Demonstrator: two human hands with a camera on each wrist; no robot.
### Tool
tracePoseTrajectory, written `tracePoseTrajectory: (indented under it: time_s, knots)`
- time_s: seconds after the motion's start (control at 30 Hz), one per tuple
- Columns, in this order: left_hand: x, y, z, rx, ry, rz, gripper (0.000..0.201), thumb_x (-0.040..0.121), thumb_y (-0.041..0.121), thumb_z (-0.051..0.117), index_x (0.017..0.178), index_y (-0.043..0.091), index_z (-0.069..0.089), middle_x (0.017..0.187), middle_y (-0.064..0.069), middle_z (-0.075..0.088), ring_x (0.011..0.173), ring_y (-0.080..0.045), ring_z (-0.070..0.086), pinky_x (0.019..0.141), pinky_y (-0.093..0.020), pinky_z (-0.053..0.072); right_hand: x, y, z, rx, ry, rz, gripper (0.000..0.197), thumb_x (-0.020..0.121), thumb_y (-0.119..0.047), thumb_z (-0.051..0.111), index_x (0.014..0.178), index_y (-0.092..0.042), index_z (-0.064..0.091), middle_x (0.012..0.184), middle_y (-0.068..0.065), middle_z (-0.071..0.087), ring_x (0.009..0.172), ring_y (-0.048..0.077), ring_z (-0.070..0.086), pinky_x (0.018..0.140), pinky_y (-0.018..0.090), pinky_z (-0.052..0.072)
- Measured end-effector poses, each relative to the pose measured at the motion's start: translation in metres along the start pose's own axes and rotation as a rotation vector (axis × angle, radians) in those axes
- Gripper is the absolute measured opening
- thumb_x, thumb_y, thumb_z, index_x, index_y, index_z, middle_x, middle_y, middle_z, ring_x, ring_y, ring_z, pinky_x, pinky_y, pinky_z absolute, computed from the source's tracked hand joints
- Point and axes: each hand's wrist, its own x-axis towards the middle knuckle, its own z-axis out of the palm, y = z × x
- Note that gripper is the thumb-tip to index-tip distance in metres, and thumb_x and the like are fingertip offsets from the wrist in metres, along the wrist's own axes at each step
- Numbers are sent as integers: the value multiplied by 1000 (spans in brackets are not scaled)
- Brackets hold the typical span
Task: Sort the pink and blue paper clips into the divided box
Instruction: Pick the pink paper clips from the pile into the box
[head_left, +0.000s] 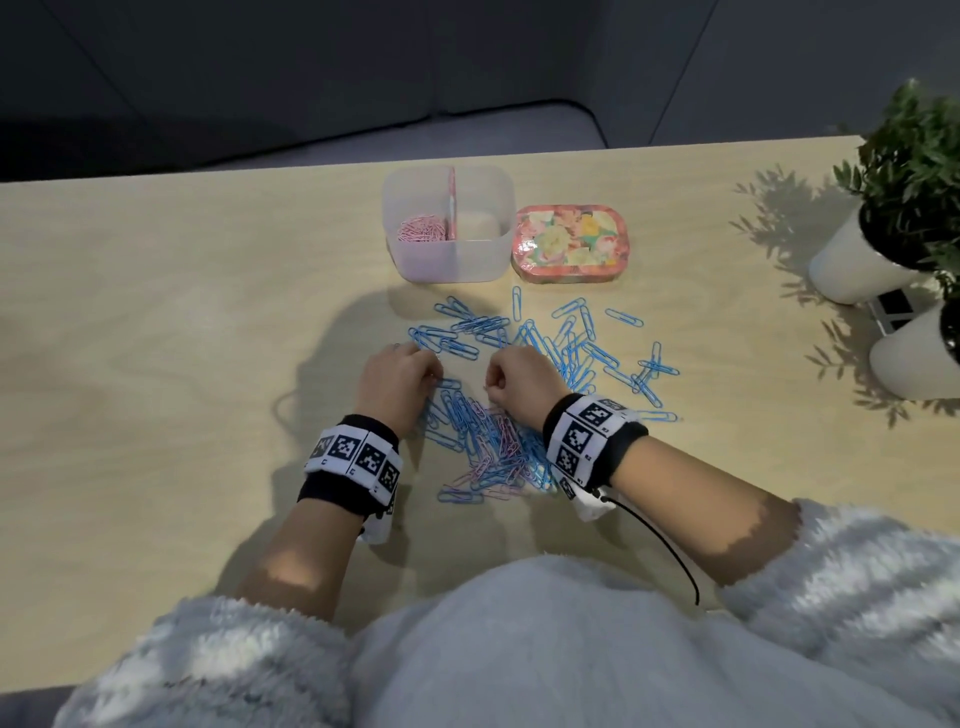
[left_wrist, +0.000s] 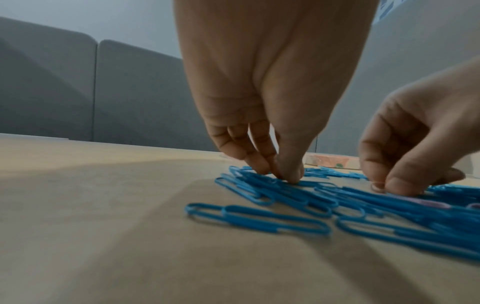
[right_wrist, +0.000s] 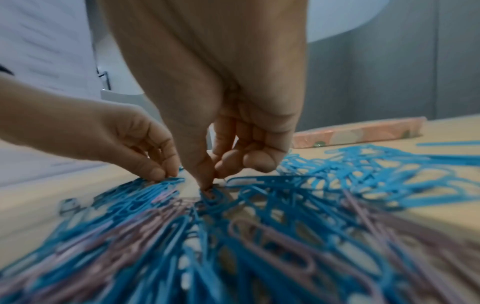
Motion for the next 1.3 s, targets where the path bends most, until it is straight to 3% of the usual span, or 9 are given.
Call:
tracePoseTrajectory:
  time_s: [0.2, 0.37, 0.5, 0.67, 0.8, 0.93, 1.03, 1.17, 1.3]
  knots:
    - [-5, 28, 6, -13, -128, 190, 17, 82, 29, 64, 94, 17, 68, 99, -7, 63, 95, -28, 55, 82, -39, 44, -3, 16, -11, 80, 45, 28, 11, 80, -6, 54, 76, -16, 55, 86, 10, 64, 80, 23, 54, 70, 29, 41]
    - [-2, 30, 7, 14, -175, 121, 18, 83, 28, 63, 90, 12, 65, 98, -8, 60, 97, -27, 53, 84, -37, 41, -2, 40, -36, 542, 156, 113, 18, 80, 2, 62, 89, -14, 60, 65, -4, 53, 54, 4, 49, 60, 20, 42]
    - [-4, 22, -1, -203, -139, 24, 6, 82, 19, 63, 85, 14, 65, 90, -3, 67, 88, -22, 59, 82, -34, 45, -8, 57, -44, 642, 124, 256, 7, 84, -2, 63, 81, -8, 65, 61, 1, 53, 46, 7, 47, 41, 17, 41]
    - [-6, 14, -9, -556, -132, -183, 15, 93, 8, 47, 97, 9, 61, 95, -1, 58, 85, -14, 54, 80, -26, 41, -10, 58, -43, 390, 424, 171, 8, 84, -8, 59, 76, -11, 61, 69, -4, 61, 70, 19, 54, 72, 30, 44]
    - [-4, 26, -10, -820, -172, -344, 12, 95, 16, 42, 85, 11, 47, 78, -3, 53, 65, -11, 47, 63, -25, 36, -13, 32, -27, 288, 185, 116, 14, 86, -11, 53, 80, -2, 63, 87, 16, 69, 80, 27, 60, 74, 32, 47]
    - [1, 34, 2, -517, -210, -172, 16, 90, 26, 54, 81, 15, 48, 72, 4, 49, 67, -13, 46, 62, -25, 36, -17, 9, -8, 40, 31, 160, 23, 71, -29, 71, 62, -13, 57, 71, 9, 63, 73, 26, 61, 62, 29, 40]
    - [3, 33, 9, -191, -210, -90, 12, 89, 25, 55, 88, 13, 54, 84, 0, 52, 82, -23, 55, 69, -29, 39, -11, 3, 2, -62, 35, 153, 16, 75, -20, 69, 78, -6, 62, 88, 13, 67, 87, 31, 64, 70, 34, 48]
    - [1, 27, 4, -44, -142, -123, 16, 92, 24, 48, 94, 9, 54, 95, -8, 59, 93, -29, 57, 76, -37, 45, -7, 6, 2, -19, -43, 148, 14, 83, -17, 60, 80, -4, 61, 93, 17, 69, 91, 34, 64, 79, 39, 53]
    - [-6, 25, 2, -73, -122, -78, 19, 95, 14, 36, 98, 7, 54, 102, -12, 61, 95, -30, 56, 79, -40, 47, -12, 16, -11, 27, -23, 111, 10, 83, -9, 52, 73, -8, 54, 81, 22, 63, 79, 31, 60, 66, 32, 41]
